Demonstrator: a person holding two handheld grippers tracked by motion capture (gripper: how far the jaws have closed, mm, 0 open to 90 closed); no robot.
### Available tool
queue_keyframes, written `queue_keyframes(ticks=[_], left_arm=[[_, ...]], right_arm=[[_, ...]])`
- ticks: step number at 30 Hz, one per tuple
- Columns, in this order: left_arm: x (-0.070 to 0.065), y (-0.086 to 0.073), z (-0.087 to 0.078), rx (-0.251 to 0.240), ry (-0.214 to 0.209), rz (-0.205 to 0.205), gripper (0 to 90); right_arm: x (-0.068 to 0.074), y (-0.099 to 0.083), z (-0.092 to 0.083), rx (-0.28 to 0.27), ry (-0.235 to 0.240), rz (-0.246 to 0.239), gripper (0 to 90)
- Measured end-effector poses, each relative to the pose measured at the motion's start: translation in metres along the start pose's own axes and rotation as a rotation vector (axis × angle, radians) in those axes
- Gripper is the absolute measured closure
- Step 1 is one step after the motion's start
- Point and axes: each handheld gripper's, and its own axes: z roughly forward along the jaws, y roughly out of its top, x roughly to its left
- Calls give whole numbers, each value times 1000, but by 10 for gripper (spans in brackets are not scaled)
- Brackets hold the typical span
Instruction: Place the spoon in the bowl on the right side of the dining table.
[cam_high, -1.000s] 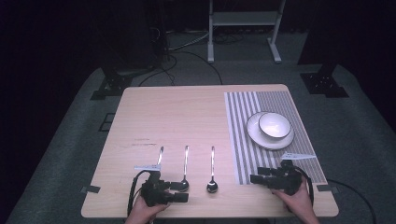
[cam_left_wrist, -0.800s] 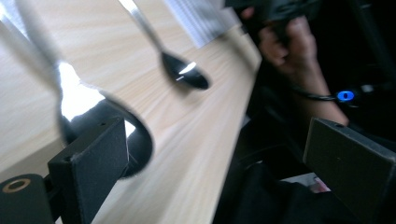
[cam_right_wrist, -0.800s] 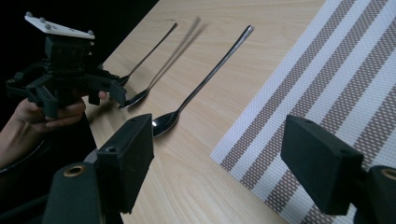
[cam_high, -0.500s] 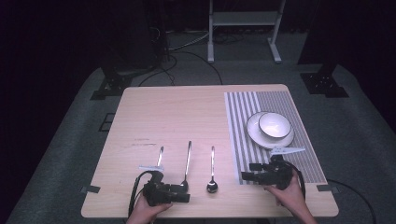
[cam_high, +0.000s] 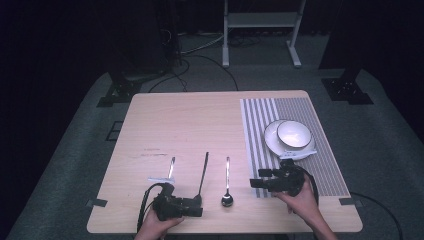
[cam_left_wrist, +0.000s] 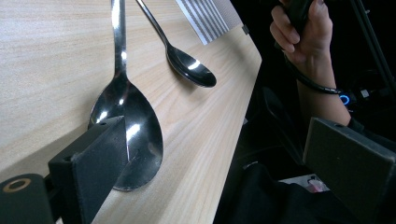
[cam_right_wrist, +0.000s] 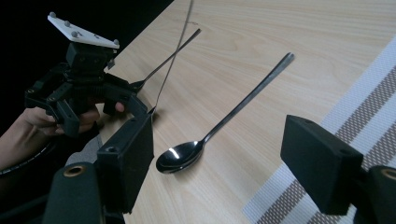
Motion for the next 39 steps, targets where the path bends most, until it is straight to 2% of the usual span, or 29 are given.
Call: queue_keyframes(ticks=[6,14,16,21,28,39], left_arm=[[0,0,0,-5,0,-1,53],[1,-1,-1,-10,-2,-5,53],[0,0,-1,-12,-3,-6,53],[1,-1,-1,-10,-3,-6,53],[1,-1,-2,-13,-11,-13,54],[2,-1,-3,-15,-12,-16,53]], right_arm=[[3,11,13,18,15,-12,244],[4,14,30,49,31,-12,244],[6,16,39,68,38,-18,244],[8,20,47,78,49,-26,244],[14,27,66,106,70,-44,244],[15,40,84,118,87,-41,248]])
